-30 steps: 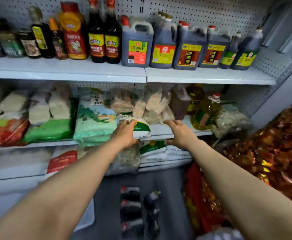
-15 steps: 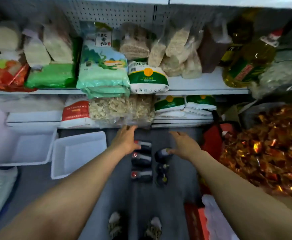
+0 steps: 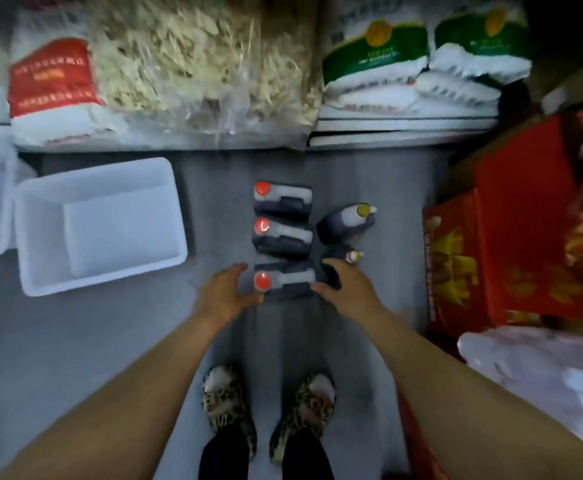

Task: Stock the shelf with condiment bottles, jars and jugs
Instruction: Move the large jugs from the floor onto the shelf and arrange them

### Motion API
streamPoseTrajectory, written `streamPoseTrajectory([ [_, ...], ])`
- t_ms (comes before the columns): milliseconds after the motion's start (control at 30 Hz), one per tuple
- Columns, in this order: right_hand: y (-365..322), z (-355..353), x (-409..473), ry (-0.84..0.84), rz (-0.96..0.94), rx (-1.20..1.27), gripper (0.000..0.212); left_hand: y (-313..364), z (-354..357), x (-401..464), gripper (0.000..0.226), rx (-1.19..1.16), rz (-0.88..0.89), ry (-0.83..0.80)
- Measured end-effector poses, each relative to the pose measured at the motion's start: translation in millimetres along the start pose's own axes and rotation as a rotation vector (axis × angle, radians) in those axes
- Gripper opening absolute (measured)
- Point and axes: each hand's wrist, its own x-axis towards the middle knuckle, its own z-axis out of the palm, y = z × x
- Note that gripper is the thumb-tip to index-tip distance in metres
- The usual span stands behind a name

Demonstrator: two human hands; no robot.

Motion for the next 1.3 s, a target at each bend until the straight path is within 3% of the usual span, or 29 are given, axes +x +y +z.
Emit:
streamPoseTrajectory([
  [267, 78.4, 98.3, 74.9, 0.091, -0.088, 0.153, 0.056, -86.3, 88.6, 95.1, 0.092, -0.164, 0.045, -0.005],
  [367, 94.6, 110.4, 88.3, 0.088, -0.107, 0.221, 0.049, -100.8, 107.3, 116.7, 0.092, -0.207, 0.125, -0.031],
  [533, 106.0, 119.1, 98.5, 0.103, -0.108, 0.287, 0.041, -109.9, 119.1, 144.6, 0.098, -0.387, 0.085, -0.058],
  [700, 113.4, 119.5, 104.4, 0.017, -0.142, 0.382, 0.050, -113.5, 110.1, 160.5, 0.111, -0.303, 0.073, -0.156],
  [1000, 104.8, 116.3, 117.0, 0.107, -0.198, 0.316, 0.035, -109.1, 101.2, 175.0, 0.098, -0.379, 0.077, -0.142],
  [1100, 98.5, 109.7, 116.2, 0.141, -0.195, 0.242, 0.039, -105.2, 90.3, 178.0, 0.097, -0.338, 0.040, -0.226],
  [1200, 90.7, 102.9, 106.8, 0.101, -0.138, 0.179, 0.040, -102.7, 77.3, 168.6, 0.073, -0.296, -0.001, -0.329],
  [1300, 77.6, 93.9, 84.4, 0.061, -0.131, 0.143, 0.039, -97.6, 61.3, 138.6, 0.069, -0.261, -0.039, -0.393],
])
